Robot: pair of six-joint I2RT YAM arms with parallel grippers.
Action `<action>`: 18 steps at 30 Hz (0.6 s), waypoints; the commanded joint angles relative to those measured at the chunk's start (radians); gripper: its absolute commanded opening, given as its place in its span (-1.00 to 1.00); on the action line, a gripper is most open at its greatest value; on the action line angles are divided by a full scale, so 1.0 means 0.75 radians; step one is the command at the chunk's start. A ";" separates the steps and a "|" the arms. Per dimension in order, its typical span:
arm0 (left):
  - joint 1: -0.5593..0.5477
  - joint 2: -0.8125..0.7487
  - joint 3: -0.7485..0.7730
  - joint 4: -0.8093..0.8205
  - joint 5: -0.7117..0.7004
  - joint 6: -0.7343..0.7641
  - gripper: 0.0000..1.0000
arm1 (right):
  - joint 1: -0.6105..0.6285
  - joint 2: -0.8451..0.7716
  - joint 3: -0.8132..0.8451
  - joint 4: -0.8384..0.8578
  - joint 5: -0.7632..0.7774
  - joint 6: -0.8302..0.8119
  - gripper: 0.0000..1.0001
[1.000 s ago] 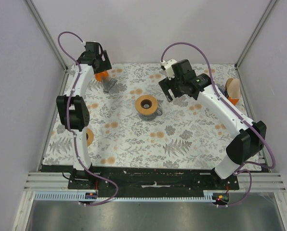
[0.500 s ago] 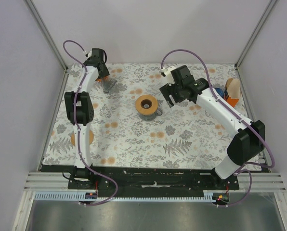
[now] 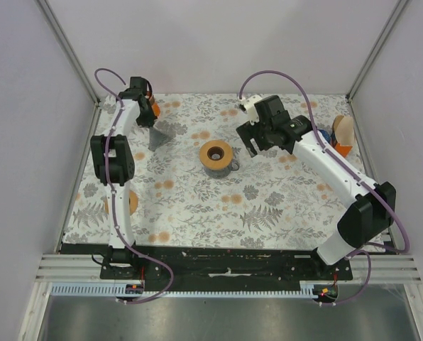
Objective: Place the coffee filter in the dripper
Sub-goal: Pick up the coffee dripper from the center of the board.
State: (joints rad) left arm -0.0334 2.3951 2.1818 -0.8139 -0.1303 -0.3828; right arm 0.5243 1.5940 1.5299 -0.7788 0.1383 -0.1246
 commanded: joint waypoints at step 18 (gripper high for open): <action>0.004 -0.710 -0.342 0.017 1.347 0.445 -0.96 | 0.203 -0.003 0.343 0.204 -0.423 0.221 0.74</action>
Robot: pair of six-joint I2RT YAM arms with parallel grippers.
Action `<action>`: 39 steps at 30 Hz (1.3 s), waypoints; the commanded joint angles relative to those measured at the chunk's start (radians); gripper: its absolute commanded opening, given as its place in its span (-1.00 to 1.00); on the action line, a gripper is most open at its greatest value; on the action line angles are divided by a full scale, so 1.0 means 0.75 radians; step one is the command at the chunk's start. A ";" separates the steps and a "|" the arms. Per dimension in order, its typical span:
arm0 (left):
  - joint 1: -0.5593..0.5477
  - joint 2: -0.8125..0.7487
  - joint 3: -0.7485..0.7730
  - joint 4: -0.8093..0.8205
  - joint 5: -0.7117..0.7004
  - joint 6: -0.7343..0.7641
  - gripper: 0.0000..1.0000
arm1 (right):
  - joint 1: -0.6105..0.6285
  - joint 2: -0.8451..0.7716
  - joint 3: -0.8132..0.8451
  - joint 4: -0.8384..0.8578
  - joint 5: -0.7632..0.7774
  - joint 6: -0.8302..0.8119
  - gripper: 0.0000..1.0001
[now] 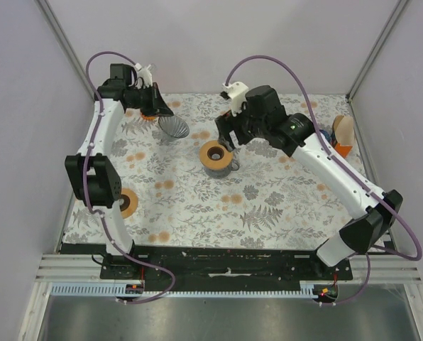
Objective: Place the coffee filter in the dripper
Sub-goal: Pick up the coffee dripper from the center of the board, then place the coffee dripper in the dripper holder.
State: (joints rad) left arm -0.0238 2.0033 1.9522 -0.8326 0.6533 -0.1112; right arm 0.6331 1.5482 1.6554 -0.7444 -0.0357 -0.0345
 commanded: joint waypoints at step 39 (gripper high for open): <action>-0.422 -0.530 -0.357 0.149 -0.417 0.197 0.73 | -0.128 0.521 0.533 -0.292 -0.478 0.167 -1.00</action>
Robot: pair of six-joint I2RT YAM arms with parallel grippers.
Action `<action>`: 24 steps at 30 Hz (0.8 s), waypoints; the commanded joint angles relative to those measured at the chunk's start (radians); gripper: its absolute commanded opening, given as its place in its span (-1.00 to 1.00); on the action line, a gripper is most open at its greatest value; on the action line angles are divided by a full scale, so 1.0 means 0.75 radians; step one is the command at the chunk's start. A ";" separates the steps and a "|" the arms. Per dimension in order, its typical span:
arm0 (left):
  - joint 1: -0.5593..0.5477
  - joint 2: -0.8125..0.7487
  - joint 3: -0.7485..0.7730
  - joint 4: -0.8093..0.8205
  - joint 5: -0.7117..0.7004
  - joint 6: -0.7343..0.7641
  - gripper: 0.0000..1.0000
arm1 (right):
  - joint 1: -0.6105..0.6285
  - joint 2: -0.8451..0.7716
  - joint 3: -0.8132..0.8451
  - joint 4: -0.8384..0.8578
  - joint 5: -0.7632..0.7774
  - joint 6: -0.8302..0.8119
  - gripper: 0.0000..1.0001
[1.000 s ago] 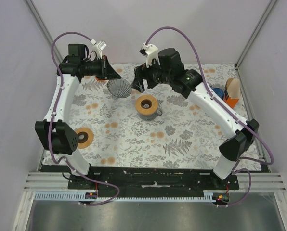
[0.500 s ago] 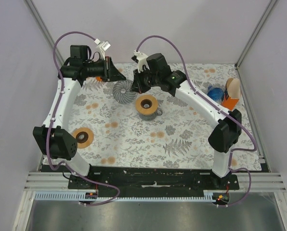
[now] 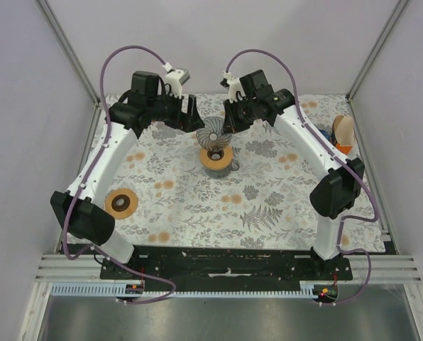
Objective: Place the coffee filter in the dripper
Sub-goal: Place the coffee dripper in the dripper holder.
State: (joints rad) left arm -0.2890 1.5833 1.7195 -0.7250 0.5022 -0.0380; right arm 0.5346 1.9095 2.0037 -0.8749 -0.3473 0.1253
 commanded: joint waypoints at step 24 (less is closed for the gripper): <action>-0.142 0.347 -0.041 -0.044 -0.093 -0.050 -0.96 | -0.062 0.291 0.261 -0.261 -0.095 -0.073 -1.00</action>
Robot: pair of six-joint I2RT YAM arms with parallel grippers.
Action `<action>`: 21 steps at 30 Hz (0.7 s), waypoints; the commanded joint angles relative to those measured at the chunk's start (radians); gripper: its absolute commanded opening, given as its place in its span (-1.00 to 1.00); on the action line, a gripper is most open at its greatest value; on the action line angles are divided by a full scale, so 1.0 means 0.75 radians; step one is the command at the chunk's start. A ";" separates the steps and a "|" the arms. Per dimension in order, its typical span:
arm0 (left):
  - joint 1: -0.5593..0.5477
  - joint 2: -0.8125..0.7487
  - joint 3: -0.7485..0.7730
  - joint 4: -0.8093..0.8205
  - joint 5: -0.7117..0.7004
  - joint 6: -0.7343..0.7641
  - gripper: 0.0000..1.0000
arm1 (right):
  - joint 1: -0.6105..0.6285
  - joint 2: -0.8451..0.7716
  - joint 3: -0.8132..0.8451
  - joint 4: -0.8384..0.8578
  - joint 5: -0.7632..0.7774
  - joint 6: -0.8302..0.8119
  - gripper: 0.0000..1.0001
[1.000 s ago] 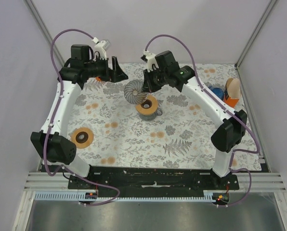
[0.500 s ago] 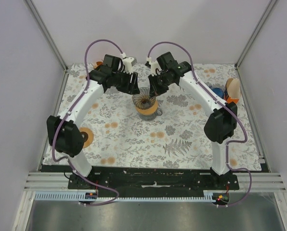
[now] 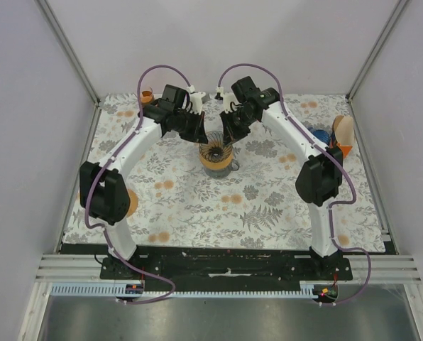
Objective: Place the coffee filter in the dripper
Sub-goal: Place the coffee dripper in the dripper holder.
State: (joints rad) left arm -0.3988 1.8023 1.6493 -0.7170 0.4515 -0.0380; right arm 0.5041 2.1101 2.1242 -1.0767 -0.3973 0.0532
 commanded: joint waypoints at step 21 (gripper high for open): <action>0.020 0.382 0.014 -0.058 -0.017 -0.113 -0.96 | -0.032 0.234 0.021 0.088 0.004 0.084 -1.00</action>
State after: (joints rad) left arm -0.3706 1.9396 1.7069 -0.6765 0.5278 -0.0822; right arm 0.4648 2.2078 2.1769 -1.0756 -0.4225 0.0948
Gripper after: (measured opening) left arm 0.048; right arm 0.042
